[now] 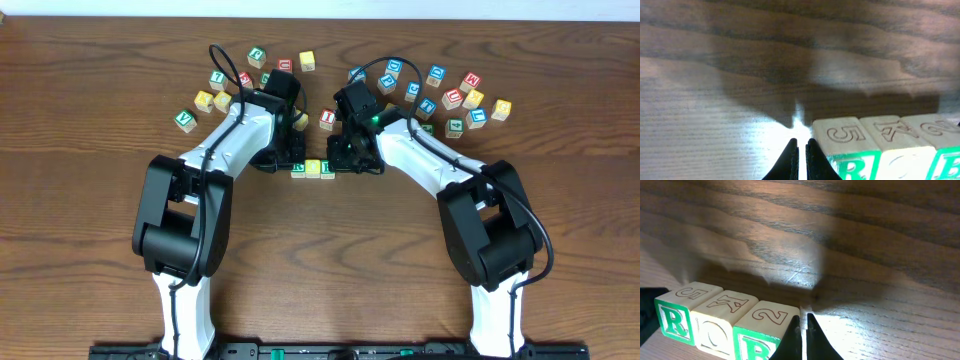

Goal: Spell out ROBOT

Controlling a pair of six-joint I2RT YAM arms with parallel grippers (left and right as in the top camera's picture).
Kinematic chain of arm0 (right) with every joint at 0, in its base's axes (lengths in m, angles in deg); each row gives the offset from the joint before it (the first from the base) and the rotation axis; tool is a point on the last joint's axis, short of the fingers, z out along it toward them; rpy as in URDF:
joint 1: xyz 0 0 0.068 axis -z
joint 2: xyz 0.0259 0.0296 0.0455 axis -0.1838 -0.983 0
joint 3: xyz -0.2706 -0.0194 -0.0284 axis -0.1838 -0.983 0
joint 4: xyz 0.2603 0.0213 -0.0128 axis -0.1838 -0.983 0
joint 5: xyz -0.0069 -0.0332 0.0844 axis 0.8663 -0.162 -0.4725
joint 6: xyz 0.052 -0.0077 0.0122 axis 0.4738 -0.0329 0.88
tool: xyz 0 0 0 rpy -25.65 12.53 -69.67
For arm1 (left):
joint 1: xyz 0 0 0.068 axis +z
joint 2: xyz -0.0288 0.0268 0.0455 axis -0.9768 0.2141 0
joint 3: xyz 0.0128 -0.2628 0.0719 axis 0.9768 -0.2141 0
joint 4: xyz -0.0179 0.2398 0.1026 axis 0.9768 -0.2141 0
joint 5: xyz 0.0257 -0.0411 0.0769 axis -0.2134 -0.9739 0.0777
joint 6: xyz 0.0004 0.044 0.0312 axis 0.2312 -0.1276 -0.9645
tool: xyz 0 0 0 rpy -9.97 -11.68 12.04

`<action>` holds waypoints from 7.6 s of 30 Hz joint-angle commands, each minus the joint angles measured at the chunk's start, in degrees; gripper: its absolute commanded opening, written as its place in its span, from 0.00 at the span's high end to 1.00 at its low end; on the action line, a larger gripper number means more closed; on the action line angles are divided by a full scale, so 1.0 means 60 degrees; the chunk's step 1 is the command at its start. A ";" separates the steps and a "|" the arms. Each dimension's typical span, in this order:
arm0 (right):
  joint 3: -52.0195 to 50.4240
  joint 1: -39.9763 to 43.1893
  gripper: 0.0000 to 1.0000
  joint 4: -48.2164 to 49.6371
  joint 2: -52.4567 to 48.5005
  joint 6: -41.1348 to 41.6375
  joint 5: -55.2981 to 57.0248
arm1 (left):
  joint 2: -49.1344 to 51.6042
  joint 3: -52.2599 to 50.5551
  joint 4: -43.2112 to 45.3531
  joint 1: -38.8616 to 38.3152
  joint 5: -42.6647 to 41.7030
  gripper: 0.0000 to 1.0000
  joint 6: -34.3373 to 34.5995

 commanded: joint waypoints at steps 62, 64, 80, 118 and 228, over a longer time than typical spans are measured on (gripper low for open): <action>0.5424 0.1803 0.60 -0.4065 0.0685 -0.0532 0.2630 | -0.4575 0.0419 -0.0113 0.3428 0.1249 0.07 -0.1402; 0.5424 0.1814 0.60 -0.4120 0.0390 -0.0266 0.2728 | -0.4575 0.0419 -0.0117 0.3428 0.1253 0.04 -0.1402; 0.5424 0.2266 0.43 -0.3840 -0.1617 0.0539 0.2652 | -0.4575 0.0419 -0.0113 0.3428 0.1249 0.03 -0.1402; 0.5428 0.2255 0.78 -0.3289 -0.2962 0.0076 0.2193 | -0.4575 0.0419 -0.0117 0.3428 0.1249 0.03 -0.1399; 0.9045 0.0943 0.64 -0.9122 -0.2809 -0.2065 0.0994 | -0.4575 0.0419 -0.0113 0.3428 0.1249 0.03 -0.1399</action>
